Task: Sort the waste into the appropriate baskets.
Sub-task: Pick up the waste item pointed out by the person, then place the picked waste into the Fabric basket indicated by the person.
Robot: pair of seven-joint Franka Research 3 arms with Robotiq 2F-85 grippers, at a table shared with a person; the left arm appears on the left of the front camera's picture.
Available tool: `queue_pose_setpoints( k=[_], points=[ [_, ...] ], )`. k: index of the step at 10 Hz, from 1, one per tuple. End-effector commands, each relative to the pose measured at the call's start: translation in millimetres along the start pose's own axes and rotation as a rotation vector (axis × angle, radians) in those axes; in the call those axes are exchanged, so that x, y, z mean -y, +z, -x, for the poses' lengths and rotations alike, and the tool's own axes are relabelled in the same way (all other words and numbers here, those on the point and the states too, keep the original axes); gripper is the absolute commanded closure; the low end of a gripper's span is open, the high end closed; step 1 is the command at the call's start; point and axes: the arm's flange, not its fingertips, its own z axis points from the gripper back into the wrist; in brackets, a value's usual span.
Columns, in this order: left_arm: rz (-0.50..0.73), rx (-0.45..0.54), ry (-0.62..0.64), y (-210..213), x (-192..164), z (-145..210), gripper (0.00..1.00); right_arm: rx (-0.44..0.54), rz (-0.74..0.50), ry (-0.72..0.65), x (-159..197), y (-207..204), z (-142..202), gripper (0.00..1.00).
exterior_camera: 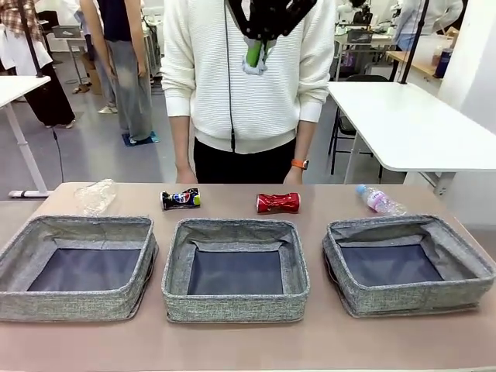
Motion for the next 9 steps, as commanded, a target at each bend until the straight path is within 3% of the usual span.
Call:
queue_pose_setpoints(
  k=[1,9],
  points=[
    [-0.009,-0.005,-0.019,-1.7,0.0,3.7,0.00,0.016,0.010,-0.011,2.8,14.3,6.7,0.93],
    [-0.009,-0.005,-0.019,-1.7,0.0,3.7,0.00,0.016,0.010,-0.011,2.8,14.3,6.7,0.93]
  ],
)
